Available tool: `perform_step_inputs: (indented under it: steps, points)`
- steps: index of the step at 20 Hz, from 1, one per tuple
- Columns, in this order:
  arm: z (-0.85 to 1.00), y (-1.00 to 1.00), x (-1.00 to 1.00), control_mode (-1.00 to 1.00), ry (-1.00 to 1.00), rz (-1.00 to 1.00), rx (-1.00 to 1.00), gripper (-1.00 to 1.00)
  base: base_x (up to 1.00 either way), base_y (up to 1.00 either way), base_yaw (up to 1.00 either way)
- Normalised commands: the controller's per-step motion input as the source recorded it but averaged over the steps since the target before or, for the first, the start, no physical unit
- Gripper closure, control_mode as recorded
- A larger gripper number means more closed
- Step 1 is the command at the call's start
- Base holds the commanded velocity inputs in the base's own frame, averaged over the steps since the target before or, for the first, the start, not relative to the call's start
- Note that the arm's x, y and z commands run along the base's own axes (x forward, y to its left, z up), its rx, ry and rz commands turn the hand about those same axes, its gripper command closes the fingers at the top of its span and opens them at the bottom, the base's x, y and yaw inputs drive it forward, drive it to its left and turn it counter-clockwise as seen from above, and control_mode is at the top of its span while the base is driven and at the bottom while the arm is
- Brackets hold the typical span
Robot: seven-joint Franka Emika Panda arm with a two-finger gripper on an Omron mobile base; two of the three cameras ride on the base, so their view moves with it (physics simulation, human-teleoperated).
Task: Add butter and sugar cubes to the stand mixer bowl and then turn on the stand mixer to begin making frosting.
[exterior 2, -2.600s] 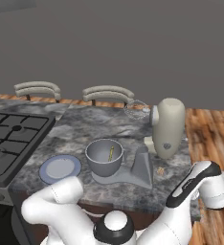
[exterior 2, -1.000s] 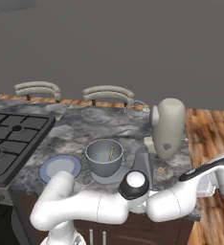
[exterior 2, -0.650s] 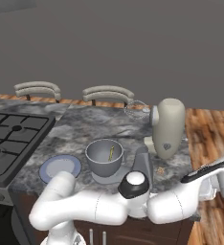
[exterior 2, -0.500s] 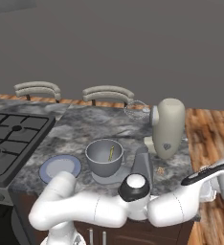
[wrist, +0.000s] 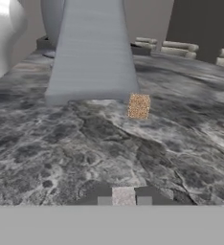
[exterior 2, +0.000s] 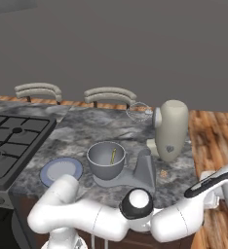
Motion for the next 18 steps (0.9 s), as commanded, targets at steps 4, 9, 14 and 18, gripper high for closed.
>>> perform_step_inputs:
  steps: [4,9,14,18]
  points:
    - [-0.28,0.38,-0.34,-1.00,0.00,0.00,0.00,1.00,0.00,0.00,0.00]
    - [0.16,0.11,-0.61,-1.00,-0.06,-0.02,0.00,1.00,0.00,0.00,0.00]
    - [0.60,0.18,-0.77,-1.00,-0.14,-0.05,0.00,1.00,0.00,0.00,0.00]
    - [0.69,0.56,-0.70,-1.00,-0.17,-0.07,0.00,1.00,0.00,0.00,0.00]
